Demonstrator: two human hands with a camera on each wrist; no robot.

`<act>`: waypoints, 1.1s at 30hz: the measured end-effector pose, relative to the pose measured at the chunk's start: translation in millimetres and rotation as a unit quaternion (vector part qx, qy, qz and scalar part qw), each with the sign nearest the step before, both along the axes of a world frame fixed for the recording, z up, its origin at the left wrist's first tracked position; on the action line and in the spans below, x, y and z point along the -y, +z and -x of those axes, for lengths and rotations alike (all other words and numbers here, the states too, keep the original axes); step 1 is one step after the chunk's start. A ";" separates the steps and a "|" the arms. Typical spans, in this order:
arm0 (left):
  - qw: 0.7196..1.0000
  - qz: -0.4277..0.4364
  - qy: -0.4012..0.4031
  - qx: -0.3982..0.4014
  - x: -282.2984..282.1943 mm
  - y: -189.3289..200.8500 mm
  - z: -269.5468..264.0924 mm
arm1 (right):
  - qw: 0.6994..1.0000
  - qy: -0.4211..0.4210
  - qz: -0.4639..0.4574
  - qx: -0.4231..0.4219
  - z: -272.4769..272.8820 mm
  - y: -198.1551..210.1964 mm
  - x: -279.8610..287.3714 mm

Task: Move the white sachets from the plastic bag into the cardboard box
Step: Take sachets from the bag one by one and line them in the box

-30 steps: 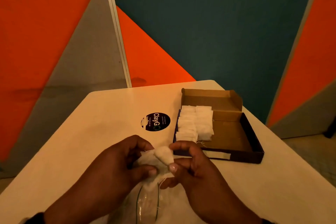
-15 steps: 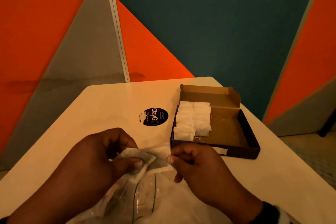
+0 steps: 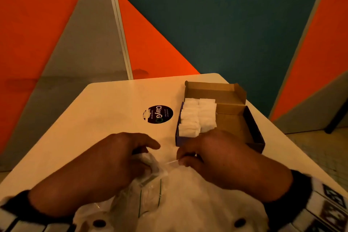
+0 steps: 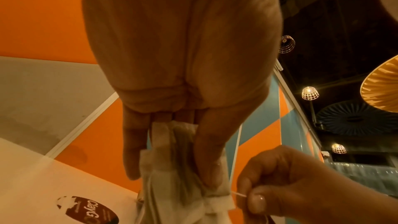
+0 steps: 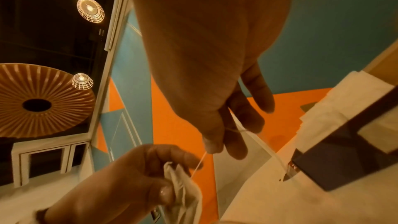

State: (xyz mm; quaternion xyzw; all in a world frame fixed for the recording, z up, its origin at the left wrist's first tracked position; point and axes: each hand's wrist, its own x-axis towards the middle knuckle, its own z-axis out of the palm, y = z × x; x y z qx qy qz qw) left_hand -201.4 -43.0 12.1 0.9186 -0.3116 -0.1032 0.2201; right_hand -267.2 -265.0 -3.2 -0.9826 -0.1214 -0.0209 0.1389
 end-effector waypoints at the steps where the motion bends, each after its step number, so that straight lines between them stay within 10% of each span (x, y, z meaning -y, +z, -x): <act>1: 1.000 0.000 0.006 0.008 -2.3 0.4 -1.1 | 1.000 -0.006 0.006 0.003 -0.4 2.2 4.7; 11: 0.985 0.146 -0.002 -0.092 -19.1 3.5 -1.7 | 0.965 -0.132 -0.225 -0.018 -7.9 -18.0 51.3; 26: 0.772 0.574 -0.039 -0.268 8.7 -27.6 5.0 | 0.932 -0.085 -0.337 -0.103 4.1 -37.3 8.1; 30: 0.775 0.579 -0.008 -0.253 14.8 -30.2 1.9 | 0.946 -0.117 -0.298 -0.059 7.9 -37.6 3.8; 33: 0.787 0.567 0.024 -0.244 20.7 -33.1 2.5 | 0.884 -0.137 -0.440 0.075 12.5 -28.3 3.5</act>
